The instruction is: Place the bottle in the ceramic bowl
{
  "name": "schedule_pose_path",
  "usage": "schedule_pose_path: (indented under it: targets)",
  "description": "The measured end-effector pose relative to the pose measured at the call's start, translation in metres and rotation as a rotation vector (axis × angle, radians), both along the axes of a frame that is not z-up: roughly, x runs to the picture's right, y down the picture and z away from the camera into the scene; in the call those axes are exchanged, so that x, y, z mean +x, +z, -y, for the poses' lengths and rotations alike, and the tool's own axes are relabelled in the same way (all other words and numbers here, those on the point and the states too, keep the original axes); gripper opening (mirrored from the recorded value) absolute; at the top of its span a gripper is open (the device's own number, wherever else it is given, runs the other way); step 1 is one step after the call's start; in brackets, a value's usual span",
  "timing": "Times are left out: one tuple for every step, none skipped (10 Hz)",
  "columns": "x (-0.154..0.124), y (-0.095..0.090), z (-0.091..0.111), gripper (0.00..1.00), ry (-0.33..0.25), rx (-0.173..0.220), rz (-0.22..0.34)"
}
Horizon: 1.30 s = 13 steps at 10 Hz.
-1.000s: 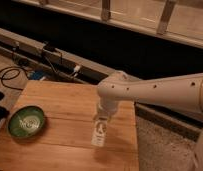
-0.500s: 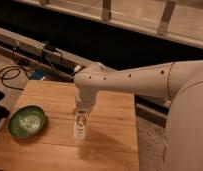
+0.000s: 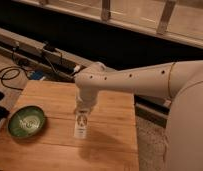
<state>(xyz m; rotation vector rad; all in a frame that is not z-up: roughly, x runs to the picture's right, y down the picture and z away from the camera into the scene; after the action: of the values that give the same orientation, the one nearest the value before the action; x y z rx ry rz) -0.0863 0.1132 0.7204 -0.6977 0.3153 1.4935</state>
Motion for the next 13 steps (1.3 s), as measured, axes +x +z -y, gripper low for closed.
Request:
schedule_pose_path:
  targets:
    - [-0.002, 0.0, 0.0, 0.0, -0.005, 0.0, 0.001]
    - [-0.002, 0.001, 0.002, 0.0, -0.017, 0.002, 0.001]
    - [-0.009, 0.004, 0.004, 0.0, -0.043, 0.006, 0.01]
    - [-0.016, 0.007, 0.007, 0.0, -0.065, 0.009, 0.016]
    - [-0.033, 0.013, 0.015, 0.0, -0.112, 0.018, 0.032]
    - [-0.051, 0.018, 0.021, 0.0, -0.147, 0.025, 0.048]
    - [-0.077, 0.025, 0.03, 0.0, -0.193, 0.038, 0.069]
    - [-0.1, 0.029, 0.039, 0.0, -0.232, 0.051, 0.091]
    - [-0.125, 0.032, 0.047, 0.0, -0.274, 0.067, 0.119]
    - [-0.145, 0.033, 0.054, 0.0, -0.303, 0.083, 0.141]
    - [-0.172, 0.031, 0.066, 0.0, -0.345, 0.113, 0.177]
    - [-0.189, 0.027, 0.072, 0.0, -0.37, 0.132, 0.209]
    - [-0.205, 0.021, 0.076, 0.0, -0.399, 0.155, 0.246]
